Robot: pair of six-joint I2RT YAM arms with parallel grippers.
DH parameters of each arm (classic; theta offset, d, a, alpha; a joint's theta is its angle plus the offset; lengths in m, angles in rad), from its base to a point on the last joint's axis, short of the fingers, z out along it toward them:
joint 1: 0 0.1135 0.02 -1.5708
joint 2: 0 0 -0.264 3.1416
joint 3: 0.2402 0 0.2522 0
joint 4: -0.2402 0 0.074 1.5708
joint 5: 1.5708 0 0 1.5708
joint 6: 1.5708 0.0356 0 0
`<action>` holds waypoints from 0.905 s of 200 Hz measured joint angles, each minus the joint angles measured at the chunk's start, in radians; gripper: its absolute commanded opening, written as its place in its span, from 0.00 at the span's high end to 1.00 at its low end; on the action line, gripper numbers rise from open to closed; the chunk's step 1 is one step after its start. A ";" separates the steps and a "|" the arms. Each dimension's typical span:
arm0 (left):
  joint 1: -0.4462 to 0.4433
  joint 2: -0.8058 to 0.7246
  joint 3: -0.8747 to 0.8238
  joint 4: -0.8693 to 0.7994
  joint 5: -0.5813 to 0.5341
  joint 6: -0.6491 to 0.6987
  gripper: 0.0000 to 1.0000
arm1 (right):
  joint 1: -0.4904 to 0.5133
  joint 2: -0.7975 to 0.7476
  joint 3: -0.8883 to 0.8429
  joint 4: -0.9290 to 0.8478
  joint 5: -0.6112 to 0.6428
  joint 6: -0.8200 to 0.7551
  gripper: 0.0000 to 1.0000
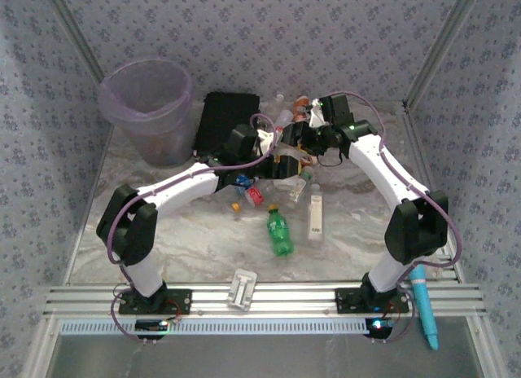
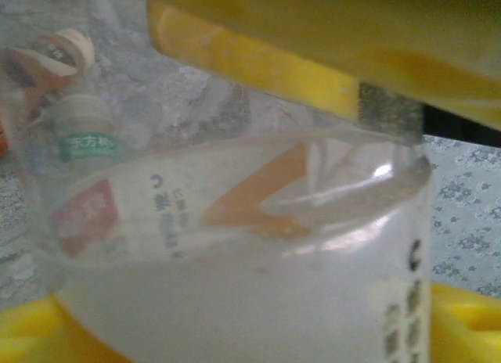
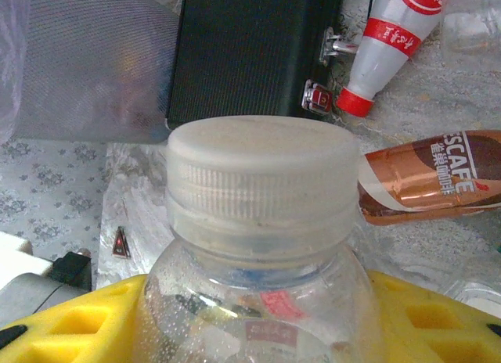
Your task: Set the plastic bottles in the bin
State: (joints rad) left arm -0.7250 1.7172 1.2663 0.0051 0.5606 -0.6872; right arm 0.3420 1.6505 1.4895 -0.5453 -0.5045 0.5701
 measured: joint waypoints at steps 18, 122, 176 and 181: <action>-0.001 0.000 0.001 0.001 0.000 -0.008 0.39 | 0.000 0.000 0.000 0.002 0.002 -0.001 0.45; -0.006 0.000 0.001 0.009 0.002 -0.006 0.49 | -0.031 -0.013 0.002 -0.054 0.006 -0.010 0.24; -0.014 0.005 0.020 -0.014 -0.006 0.017 0.50 | -0.174 -0.121 0.002 -0.121 -0.023 -0.017 0.19; -0.011 0.005 0.020 -0.018 -0.011 0.018 0.50 | -0.199 -0.135 0.002 -0.125 -0.024 -0.017 0.19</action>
State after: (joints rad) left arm -0.7357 1.7226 1.2865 -0.0132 0.5495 -0.6697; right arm 0.1429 1.5158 1.4914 -0.6704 -0.5282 0.5533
